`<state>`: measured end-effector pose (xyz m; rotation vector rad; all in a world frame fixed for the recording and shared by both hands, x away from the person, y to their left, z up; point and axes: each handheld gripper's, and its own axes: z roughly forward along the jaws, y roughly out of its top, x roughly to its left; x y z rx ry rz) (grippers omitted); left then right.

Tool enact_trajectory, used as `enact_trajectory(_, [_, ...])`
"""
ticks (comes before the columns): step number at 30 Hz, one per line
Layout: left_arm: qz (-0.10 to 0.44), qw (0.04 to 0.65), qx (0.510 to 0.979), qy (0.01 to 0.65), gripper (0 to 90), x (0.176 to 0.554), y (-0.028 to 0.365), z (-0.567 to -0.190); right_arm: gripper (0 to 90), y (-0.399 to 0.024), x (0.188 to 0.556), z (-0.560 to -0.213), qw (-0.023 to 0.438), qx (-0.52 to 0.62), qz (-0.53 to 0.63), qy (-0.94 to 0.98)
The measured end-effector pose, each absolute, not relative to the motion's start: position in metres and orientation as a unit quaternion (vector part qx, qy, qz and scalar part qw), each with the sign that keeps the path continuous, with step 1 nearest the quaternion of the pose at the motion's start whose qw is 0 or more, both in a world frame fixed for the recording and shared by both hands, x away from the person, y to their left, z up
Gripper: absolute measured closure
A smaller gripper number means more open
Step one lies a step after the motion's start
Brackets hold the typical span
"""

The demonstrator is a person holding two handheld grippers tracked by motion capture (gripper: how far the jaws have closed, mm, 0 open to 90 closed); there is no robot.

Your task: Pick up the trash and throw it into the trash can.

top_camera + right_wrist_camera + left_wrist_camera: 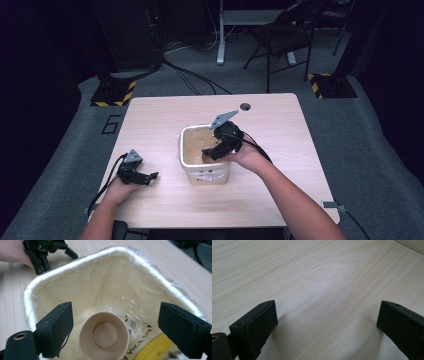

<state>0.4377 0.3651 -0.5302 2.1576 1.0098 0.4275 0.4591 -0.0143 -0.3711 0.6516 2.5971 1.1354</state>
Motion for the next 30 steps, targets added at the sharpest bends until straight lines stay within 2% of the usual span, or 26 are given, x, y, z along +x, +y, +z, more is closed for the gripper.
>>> enact_trajectory(7, [0.166, 0.351, 0.834, 0.391, 2.9, 0.437, 0.365, -0.530, 15.4, -0.061, 0.452, -0.352, 0.150, 0.255, 0.421, 0.857])
enact_trajectory(14, [0.165, 0.352, 0.834, 0.392, 2.9, 0.437, 0.365, -0.530, 17.4, -0.104, 0.455, -0.351, 0.165, 0.311, 0.431, 0.831])
enact_trajectory(23, [0.166, 0.352, 0.834, 0.392, 2.8, 0.437, 0.365, -0.530, 19.8, -0.129, 0.456, -0.360, 0.178, 0.337, 0.421, 0.823])
enact_trajectory(30, [0.166, 0.352, 0.833, 0.392, 2.9, 0.437, 0.365, -0.530, 25.9, -0.141, 0.455, -0.375, 0.183, 0.354, 0.416, 0.817])
